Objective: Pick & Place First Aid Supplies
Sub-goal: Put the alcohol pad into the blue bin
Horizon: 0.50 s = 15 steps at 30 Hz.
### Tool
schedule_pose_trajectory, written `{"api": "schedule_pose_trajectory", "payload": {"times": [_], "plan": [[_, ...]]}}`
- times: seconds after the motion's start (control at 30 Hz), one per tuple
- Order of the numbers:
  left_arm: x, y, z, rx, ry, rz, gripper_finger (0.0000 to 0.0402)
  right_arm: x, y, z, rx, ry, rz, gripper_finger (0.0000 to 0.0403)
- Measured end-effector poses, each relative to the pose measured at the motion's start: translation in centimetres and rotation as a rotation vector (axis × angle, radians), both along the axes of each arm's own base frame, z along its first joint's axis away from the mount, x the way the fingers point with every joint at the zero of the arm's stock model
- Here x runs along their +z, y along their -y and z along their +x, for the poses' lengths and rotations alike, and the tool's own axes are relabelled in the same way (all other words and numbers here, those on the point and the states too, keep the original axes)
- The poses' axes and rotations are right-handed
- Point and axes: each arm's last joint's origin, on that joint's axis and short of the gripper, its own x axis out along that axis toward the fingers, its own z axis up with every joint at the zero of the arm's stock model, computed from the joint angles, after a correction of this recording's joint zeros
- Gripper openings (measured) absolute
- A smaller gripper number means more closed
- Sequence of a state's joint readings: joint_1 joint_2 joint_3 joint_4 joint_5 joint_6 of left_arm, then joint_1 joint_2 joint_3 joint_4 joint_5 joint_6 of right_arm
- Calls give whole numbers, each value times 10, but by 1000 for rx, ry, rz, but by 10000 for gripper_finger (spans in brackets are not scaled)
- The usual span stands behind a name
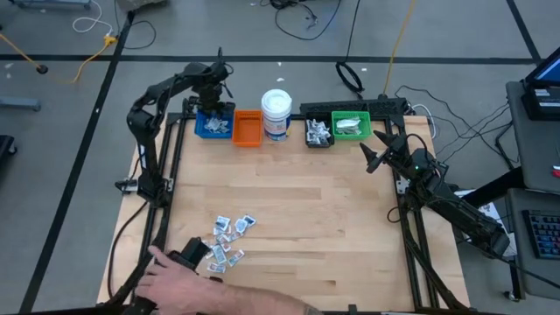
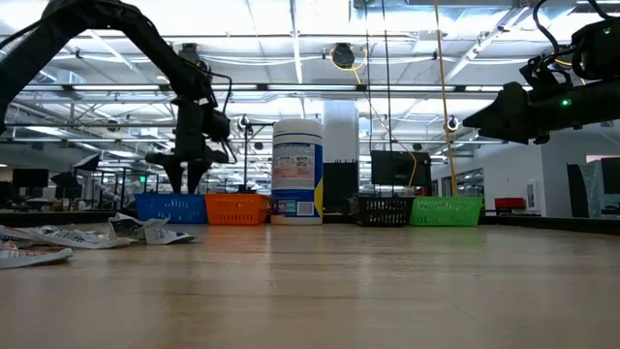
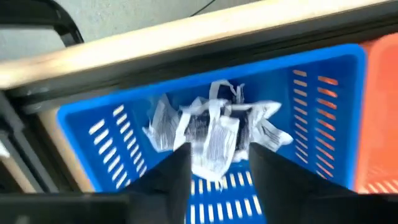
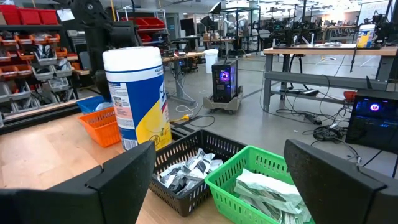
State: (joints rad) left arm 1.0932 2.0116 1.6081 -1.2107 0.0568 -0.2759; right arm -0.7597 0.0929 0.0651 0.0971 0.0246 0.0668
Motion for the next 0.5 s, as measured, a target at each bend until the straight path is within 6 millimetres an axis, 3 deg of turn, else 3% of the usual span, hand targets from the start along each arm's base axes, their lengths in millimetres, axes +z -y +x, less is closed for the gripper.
{"api": "schedule_pose_trajectory", "payload": {"times": [0.13, 0.3, 0.5], "plan": [[21, 11, -3, 49, 38, -5, 207, 0, 0, 0, 0, 0, 0, 352], [37, 30, 3, 58, 3, -29, 229, 0, 0, 0, 0, 0, 0, 352], [40, 56, 31, 23, -34, -66, 227, 0, 0, 0, 0, 0, 0, 352]]}}
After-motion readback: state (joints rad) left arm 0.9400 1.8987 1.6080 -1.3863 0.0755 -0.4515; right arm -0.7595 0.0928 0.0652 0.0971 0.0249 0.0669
